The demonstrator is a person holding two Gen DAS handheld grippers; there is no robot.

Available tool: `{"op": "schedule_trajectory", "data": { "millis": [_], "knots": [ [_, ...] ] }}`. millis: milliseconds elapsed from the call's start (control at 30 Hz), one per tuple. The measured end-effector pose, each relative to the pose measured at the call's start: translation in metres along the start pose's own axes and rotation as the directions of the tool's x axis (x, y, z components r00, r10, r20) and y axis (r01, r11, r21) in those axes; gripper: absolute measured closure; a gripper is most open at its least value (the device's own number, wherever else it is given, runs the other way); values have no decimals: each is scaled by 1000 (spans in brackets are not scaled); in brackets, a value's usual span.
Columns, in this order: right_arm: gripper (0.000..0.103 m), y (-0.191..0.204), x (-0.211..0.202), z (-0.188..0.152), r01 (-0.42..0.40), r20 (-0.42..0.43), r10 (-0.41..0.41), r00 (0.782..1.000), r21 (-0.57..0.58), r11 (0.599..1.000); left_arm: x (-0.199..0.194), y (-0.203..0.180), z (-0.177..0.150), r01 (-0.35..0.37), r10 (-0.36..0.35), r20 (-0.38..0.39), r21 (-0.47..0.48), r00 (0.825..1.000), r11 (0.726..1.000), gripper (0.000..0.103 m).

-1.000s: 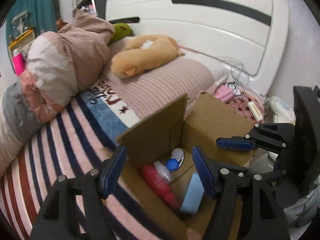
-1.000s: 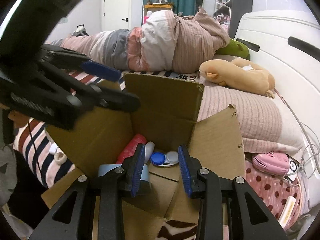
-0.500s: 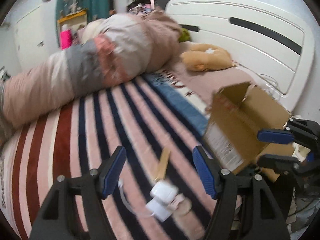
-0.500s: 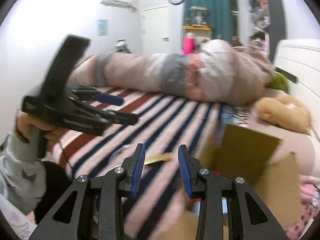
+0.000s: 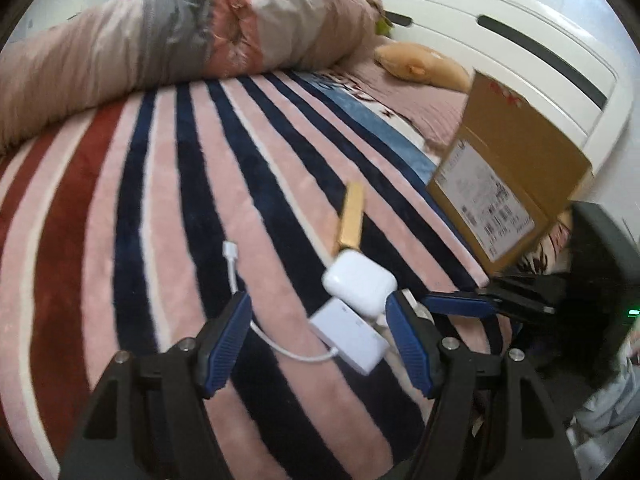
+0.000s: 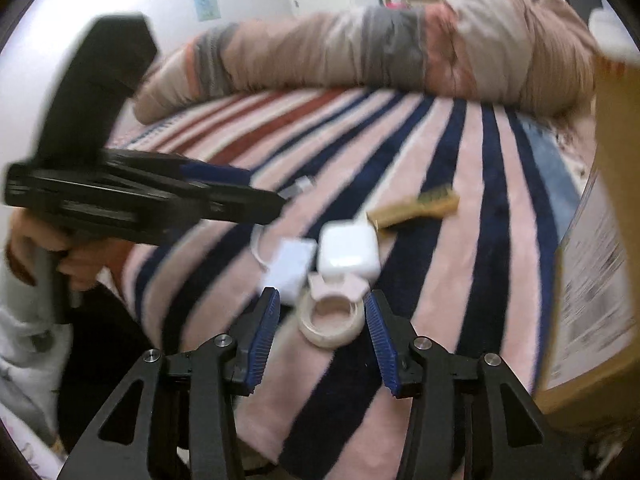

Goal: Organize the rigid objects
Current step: 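Grasp the white card reader with the left tool while the right tool grasps the tape roll, then carry the card reader and tape roll into the box and release both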

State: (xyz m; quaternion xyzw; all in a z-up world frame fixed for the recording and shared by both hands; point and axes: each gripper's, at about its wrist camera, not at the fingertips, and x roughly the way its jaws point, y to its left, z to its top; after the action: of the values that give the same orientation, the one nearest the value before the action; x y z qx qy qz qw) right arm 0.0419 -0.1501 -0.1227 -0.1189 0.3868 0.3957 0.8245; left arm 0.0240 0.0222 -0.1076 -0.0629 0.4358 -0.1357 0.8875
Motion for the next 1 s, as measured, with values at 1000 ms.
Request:
{"op": "schedule_trajectory", "data": {
  "millis": [1000],
  "knots": [
    [66, -19, -10, -8, 22, 35, -23, 999, 34, 999, 10, -18, -6, -103, 107, -23, 127, 994, 986, 47]
  ]
}}
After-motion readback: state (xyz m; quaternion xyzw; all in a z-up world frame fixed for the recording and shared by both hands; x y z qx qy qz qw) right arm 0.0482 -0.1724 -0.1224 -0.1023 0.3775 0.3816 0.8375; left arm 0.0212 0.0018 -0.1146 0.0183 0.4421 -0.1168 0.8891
